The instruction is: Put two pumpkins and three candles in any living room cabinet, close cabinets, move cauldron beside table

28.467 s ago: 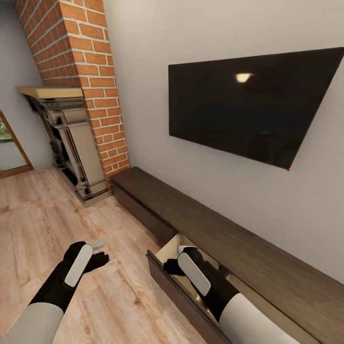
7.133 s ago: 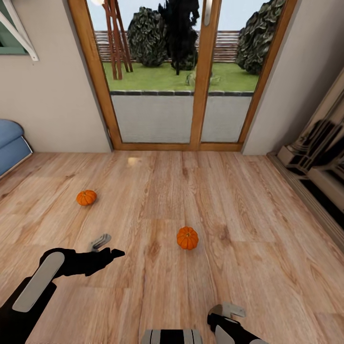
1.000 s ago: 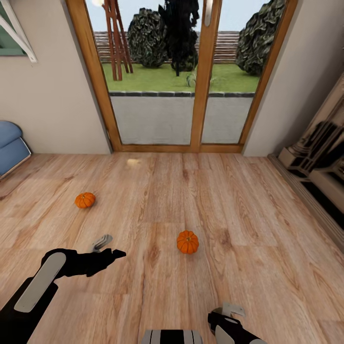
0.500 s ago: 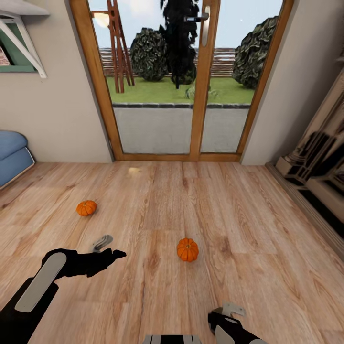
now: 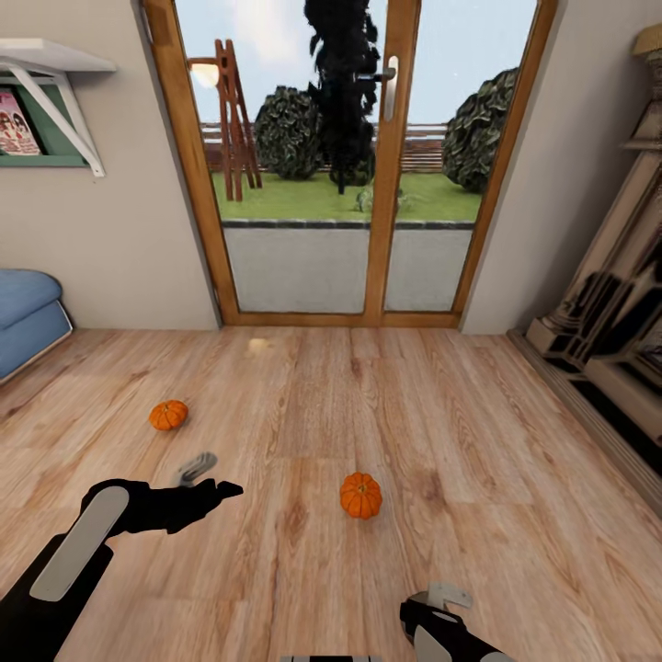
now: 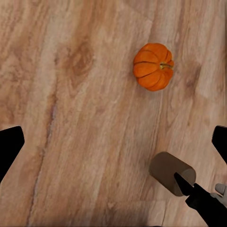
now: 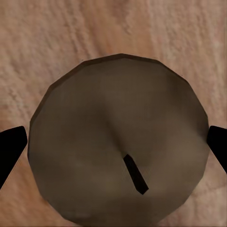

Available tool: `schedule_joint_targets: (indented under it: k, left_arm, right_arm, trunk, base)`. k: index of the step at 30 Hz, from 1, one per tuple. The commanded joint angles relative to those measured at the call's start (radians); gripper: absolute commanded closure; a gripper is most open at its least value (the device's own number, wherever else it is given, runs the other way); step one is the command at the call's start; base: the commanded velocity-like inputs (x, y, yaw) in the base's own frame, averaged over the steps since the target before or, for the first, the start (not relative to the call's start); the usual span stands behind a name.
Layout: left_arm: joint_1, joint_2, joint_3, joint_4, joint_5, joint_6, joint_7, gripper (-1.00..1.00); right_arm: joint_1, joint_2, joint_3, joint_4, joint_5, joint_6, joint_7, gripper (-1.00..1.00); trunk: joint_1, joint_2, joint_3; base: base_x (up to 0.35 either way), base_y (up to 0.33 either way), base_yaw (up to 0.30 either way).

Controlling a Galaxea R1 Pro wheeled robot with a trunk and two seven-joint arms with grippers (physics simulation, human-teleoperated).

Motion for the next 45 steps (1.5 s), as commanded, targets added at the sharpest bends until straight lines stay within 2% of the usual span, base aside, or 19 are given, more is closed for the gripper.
schedule_joint_targets:
  k: [1, 16, 45]
  left_arm:
    - [-0.001, 0.001, -0.001, -0.001, 0.01, 0.0, 0.01, -1.0]
    - [0.0, 0.001, -0.01, -0.001, 0.009, 0.0, 0.01, -1.0]
    - [-0.001, 0.001, -0.024, -0.001, 0.008, -0.003, 0.012, -1.0]
  right_arm:
    - [0.0, 0.0, 0.007, 0.0, -0.012, -0.003, -0.004, 1.0]
    - [0.0, 0.001, 0.005, -0.006, -0.016, 0.0, -0.005, 1.0]
    - [0.0, 0.0, 0.003, -0.011, -0.024, 0.001, -0.006, 1.0]
  trunk:
    - [-0.001, 0.0, 0.003]
    - [-0.007, 0.003, 0.061]
    - [-0.119, 0.206, 0.152]
  base:
    - [0.0, 0.0, 0.0]
    - [0.0, 0.0, 0.0]
    - [0.0, 0.0, 0.0]
